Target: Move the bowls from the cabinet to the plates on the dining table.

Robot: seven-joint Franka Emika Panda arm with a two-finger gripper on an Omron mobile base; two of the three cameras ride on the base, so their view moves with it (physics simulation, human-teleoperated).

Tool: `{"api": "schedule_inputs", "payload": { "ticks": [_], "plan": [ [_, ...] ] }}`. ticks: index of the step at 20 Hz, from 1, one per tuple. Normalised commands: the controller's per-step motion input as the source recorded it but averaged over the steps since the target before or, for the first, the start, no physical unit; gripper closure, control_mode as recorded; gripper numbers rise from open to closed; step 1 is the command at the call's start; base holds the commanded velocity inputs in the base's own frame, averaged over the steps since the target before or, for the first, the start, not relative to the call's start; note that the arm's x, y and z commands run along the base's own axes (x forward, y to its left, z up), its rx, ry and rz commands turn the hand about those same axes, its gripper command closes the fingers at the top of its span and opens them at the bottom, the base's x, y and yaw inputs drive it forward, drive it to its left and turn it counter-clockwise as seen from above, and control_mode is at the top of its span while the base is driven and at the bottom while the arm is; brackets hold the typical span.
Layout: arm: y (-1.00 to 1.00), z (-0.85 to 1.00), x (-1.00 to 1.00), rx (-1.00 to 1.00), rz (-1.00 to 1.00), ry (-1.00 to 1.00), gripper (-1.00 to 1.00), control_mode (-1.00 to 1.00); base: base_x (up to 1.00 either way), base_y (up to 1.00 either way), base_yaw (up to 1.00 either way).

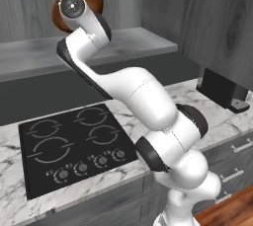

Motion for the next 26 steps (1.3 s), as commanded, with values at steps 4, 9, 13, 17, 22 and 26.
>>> {"api": "schedule_inputs", "payload": {
  "ticks": [4,9,13,17,22,26],
  "plan": [
    [-0.01,0.11,-1.0,0.06,0.0,0.11,1.0,-1.0,0.0,0.0,0.0],
    [-0.05,0.03,-1.0,0.05,0.0,0.09,1.0,-1.0,0.0,0.0,0.0],
    [-0.09,-0.02,-1.0,0.03,0.0,0.05,1.0,-1.0,0.0,0.0,0.0],
    [-0.11,-0.24,-1.0,0.0,0.0,-0.01,1.0,-1.0,0.0,0.0,0.0],
    [-0.61,-0.2,-1.0,0.07,0.0,-0.02,1.0,-1.0,0.0,0.0,0.0],
    [-0.7,-0.01,-1.0,0.18,0.0,0.0,1.0,-1.0,0.0,0.0,0.0]
  ]
}}
